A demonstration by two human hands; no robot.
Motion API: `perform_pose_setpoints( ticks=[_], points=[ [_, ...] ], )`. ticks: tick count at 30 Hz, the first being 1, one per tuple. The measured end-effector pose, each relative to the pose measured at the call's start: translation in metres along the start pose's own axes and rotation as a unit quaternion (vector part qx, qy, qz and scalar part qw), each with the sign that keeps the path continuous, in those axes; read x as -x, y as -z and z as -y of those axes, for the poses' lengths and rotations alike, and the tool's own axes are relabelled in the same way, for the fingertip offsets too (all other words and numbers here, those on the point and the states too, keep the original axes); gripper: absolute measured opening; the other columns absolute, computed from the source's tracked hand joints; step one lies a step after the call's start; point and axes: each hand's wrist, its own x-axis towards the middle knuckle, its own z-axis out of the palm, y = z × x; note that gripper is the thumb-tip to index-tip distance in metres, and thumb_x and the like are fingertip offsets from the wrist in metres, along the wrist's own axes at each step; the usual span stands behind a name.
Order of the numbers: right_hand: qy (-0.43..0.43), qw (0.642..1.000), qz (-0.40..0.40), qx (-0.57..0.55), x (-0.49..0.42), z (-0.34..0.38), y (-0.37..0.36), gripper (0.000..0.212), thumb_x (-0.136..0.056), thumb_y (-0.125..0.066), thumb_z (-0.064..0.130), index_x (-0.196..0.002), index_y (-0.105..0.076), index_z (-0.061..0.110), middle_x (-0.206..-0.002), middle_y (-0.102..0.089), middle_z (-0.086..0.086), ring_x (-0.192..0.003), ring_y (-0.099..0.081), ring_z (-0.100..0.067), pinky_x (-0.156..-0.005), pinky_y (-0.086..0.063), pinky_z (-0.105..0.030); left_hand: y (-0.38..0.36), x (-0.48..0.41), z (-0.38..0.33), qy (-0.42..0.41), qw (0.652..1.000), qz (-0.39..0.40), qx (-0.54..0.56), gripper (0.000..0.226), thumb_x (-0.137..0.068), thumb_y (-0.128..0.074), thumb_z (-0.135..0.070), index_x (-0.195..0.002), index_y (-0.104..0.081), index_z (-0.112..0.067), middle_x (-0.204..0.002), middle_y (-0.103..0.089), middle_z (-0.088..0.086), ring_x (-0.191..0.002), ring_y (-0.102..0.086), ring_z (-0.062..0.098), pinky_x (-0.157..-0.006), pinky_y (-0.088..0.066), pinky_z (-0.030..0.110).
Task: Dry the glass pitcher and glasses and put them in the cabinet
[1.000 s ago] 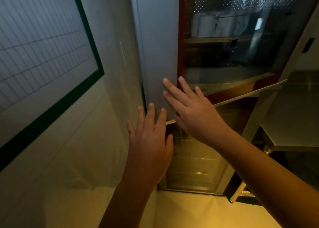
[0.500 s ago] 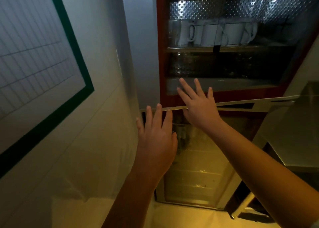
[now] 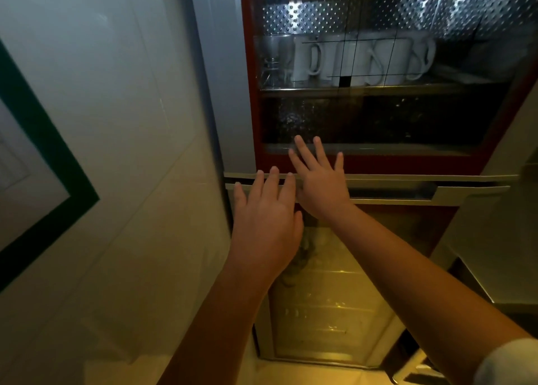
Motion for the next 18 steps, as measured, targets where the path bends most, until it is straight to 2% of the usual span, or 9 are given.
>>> perform_pose_setpoints(
  ticks=[3,6,10,14,18],
  points=[
    [0.010,1.000,0.006,-0.008,0.000,-0.004,0.006,0.068,-0.093,-0.047,0.036,-0.147,-0.008,0.025,-0.154,0.018,0.005,-0.141,0.017,-0.025,-0.109,0.001,-0.058,-0.005,-0.006,-0.004,0.000,1.000,0.011,0.007,0.058,-0.097,-0.033,-0.039,-0.147,-0.009,-0.023,-0.156,-0.007,0.003,-0.143,-0.002,0.020,-0.113,0.000,0.045],
    [0.012,0.999,0.036,-0.018,0.005,-0.004,0.018,0.063,-0.093,-0.047,0.037,-0.147,-0.016,0.024,-0.156,0.006,0.002,-0.142,0.008,-0.025,-0.110,0.000,-0.057,-0.011,-0.007,-0.008,0.004,1.000,0.022,0.015,0.059,-0.096,-0.035,-0.042,-0.147,-0.013,-0.022,-0.155,-0.011,0.002,-0.142,-0.005,0.019,-0.114,-0.003,0.046],
    [-0.024,0.997,0.066,-0.038,0.030,-0.012,0.030,0.060,-0.092,-0.049,0.037,-0.145,-0.022,0.025,-0.155,-0.012,-0.004,-0.142,-0.010,-0.027,-0.111,-0.009,-0.054,-0.018,-0.006,-0.016,0.015,0.998,0.047,0.027,0.060,-0.095,-0.037,-0.042,-0.146,-0.014,-0.020,-0.154,-0.014,0.002,-0.142,-0.009,0.018,-0.114,-0.007,0.045],
    [-0.066,0.994,0.069,-0.058,0.071,-0.028,0.047,0.053,-0.091,-0.051,0.034,-0.140,-0.033,0.026,-0.150,-0.029,-0.001,-0.137,-0.026,-0.024,-0.110,-0.022,-0.053,-0.021,-0.004,-0.034,-0.014,0.997,0.060,0.035,0.058,-0.096,-0.037,-0.040,-0.146,-0.015,-0.020,-0.154,-0.016,0.002,-0.141,-0.011,0.017,-0.114,-0.006,0.044],
    [-0.121,0.986,0.085,-0.082,0.116,-0.053,0.068,0.051,-0.094,-0.047,0.033,-0.141,-0.030,0.025,-0.150,-0.029,-0.001,-0.137,-0.027,-0.022,-0.111,-0.026,-0.048,-0.025,-0.004,-0.067,-0.061,0.995,0.061,0.058,0.055,-0.096,-0.036,-0.038,-0.145,-0.018,-0.021,-0.153,-0.019,0.001,-0.141,-0.013,0.017,-0.114,-0.008,0.043]
  ],
)
